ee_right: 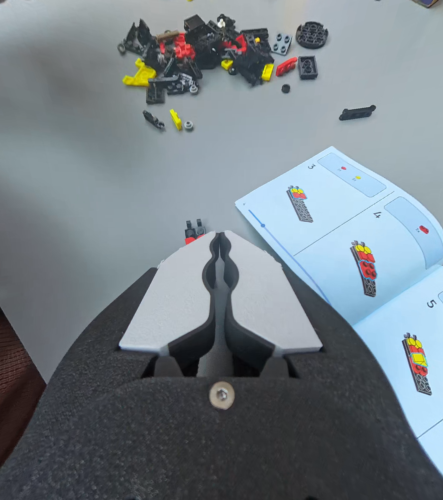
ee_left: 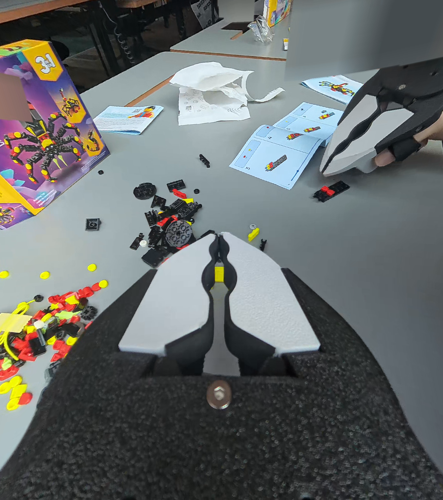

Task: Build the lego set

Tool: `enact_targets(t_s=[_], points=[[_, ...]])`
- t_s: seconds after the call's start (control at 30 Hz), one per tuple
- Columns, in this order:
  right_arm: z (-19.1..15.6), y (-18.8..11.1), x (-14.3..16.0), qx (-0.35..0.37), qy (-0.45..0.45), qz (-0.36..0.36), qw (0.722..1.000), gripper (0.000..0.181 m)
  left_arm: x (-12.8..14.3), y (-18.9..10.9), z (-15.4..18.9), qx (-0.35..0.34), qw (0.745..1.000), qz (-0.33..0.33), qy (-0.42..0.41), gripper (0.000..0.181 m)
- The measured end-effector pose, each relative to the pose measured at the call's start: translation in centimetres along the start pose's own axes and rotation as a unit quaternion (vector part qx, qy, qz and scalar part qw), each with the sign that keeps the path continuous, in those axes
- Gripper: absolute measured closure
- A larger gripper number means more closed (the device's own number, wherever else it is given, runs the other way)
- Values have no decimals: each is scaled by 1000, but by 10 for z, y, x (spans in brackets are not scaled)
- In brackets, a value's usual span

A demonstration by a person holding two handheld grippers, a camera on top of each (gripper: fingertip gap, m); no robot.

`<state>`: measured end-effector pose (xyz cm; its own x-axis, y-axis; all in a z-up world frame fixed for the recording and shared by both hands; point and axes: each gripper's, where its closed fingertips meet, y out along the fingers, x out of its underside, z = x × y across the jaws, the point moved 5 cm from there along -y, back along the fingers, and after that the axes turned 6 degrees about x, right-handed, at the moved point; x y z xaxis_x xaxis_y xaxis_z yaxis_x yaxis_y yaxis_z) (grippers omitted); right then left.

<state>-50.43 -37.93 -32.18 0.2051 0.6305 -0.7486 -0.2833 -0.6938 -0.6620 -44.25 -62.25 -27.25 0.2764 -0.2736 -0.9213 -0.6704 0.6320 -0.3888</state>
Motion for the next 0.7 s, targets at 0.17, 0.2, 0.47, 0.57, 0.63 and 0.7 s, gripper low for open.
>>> enact_targets(t_s=[0.17,0.2,0.47,0.57,0.63,0.7], points=[[1,-11,-35,-3,15,90,996,177,4,-34,-32,-88,995,18,30,181],[-4,-7,-43,-10,9,96,995,175,6,-39,-37,-95,995,23,32,181],[-10,55,-93,6,-81,46,996,173,35,-55,-79,-71,994,16,86,164],[3,65,-110,18,-80,42,996,173,41,-73,-103,-100,991,-2,85,161],[10,70,-119,24,-78,47,996,173,46,-91,-120,-129,989,-14,75,163],[12,75,-128,24,-76,60,995,172,54,-104,-137,-154,986,-38,58,168]])
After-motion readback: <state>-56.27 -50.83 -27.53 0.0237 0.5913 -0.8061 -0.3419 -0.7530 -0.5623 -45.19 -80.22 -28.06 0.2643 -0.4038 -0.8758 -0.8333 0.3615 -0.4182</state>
